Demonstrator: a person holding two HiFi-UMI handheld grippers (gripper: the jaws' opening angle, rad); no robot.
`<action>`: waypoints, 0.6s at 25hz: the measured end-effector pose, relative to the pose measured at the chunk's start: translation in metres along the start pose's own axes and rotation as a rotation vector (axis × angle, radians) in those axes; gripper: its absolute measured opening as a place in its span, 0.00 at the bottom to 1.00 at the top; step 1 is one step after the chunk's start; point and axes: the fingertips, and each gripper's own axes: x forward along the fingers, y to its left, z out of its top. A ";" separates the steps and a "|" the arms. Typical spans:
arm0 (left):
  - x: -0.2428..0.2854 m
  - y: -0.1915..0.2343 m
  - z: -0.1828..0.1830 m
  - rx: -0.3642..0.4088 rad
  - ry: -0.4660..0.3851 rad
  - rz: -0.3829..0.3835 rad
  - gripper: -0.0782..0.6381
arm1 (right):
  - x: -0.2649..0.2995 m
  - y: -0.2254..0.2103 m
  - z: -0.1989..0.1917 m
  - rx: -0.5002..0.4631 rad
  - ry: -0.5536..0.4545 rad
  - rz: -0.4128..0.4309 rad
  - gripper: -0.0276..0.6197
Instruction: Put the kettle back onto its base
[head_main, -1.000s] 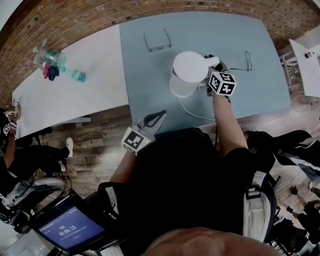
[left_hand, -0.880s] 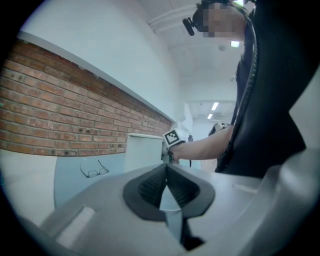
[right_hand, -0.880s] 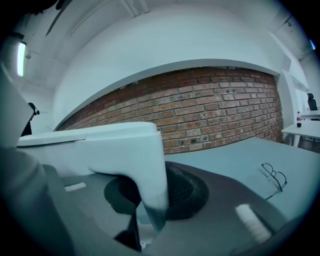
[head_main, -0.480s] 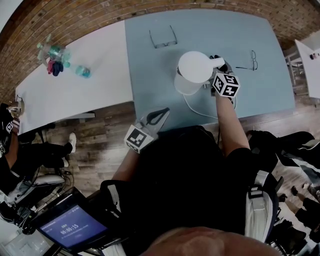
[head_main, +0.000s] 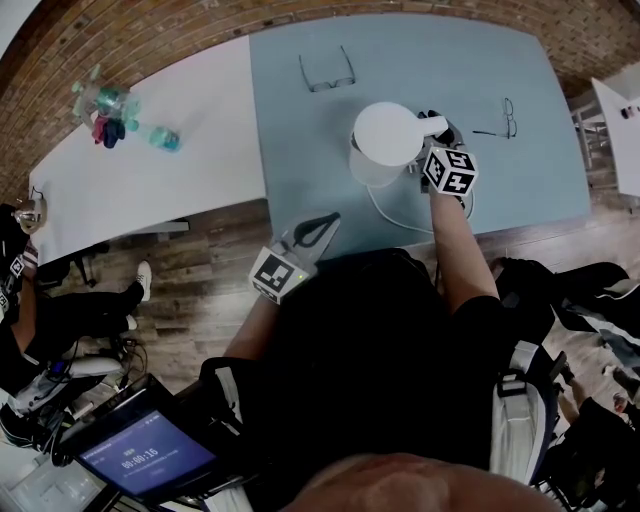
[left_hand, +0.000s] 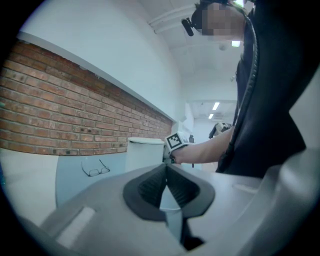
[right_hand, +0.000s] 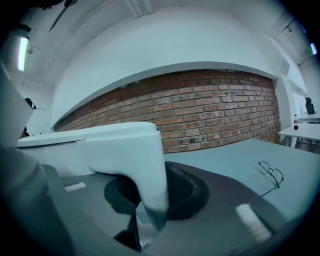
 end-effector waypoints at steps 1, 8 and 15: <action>0.000 0.000 0.000 -0.002 0.000 0.002 0.11 | 0.000 -0.001 0.000 0.002 -0.001 -0.002 0.18; -0.001 -0.001 -0.001 -0.009 0.003 0.004 0.11 | -0.004 -0.002 0.002 -0.003 -0.015 -0.014 0.18; 0.000 -0.002 -0.001 -0.005 0.000 -0.004 0.11 | -0.008 0.001 0.001 -0.038 -0.023 -0.014 0.18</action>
